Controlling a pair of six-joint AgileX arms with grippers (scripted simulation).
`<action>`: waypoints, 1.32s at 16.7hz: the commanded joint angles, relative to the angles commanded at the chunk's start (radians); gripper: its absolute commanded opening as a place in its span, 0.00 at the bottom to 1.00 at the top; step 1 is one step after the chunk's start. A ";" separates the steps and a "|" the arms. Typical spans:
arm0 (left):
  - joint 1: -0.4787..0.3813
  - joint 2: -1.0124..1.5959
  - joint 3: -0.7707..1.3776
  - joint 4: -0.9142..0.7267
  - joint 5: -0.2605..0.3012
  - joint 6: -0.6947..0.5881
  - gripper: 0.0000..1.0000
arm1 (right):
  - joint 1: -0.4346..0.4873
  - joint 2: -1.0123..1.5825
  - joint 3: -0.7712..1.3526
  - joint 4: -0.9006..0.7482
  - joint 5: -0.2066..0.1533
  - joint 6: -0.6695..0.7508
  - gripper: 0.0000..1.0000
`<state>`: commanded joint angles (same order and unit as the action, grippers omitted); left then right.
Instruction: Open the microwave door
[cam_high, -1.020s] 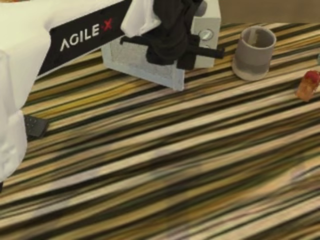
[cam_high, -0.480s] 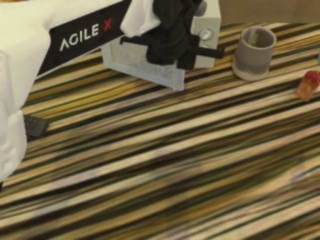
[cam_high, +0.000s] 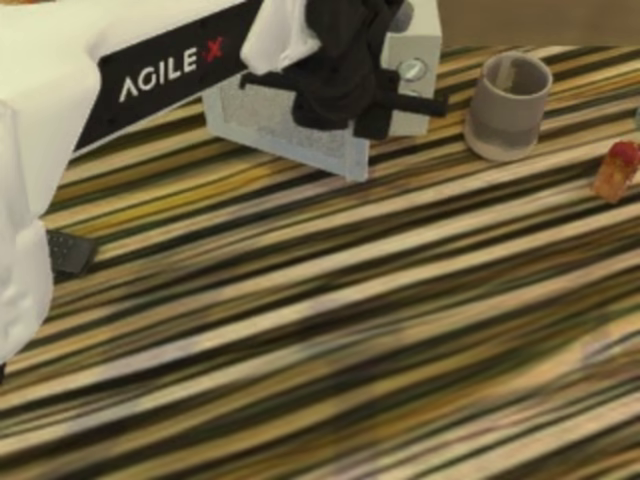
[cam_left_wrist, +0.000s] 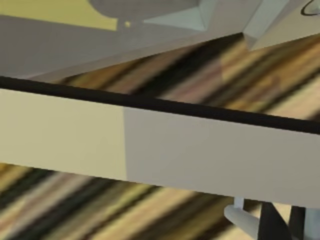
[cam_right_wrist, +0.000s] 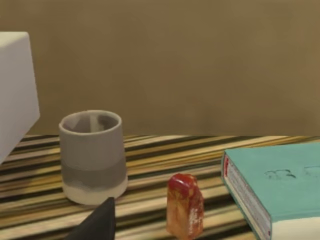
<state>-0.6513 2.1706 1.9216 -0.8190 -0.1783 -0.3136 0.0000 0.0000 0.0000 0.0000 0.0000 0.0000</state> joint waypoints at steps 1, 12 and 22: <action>0.000 0.000 0.000 0.000 0.000 0.000 0.00 | 0.000 0.000 0.000 0.000 0.000 0.000 1.00; 0.020 -0.096 -0.151 0.071 0.061 0.112 0.00 | 0.000 0.000 0.000 0.000 0.000 0.000 1.00; 0.020 -0.096 -0.151 0.071 0.061 0.112 0.00 | 0.000 0.000 0.000 0.000 0.000 0.000 1.00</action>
<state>-0.6309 2.0743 1.7705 -0.7476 -0.1170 -0.2012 0.0000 0.0000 0.0000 0.0000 0.0000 0.0000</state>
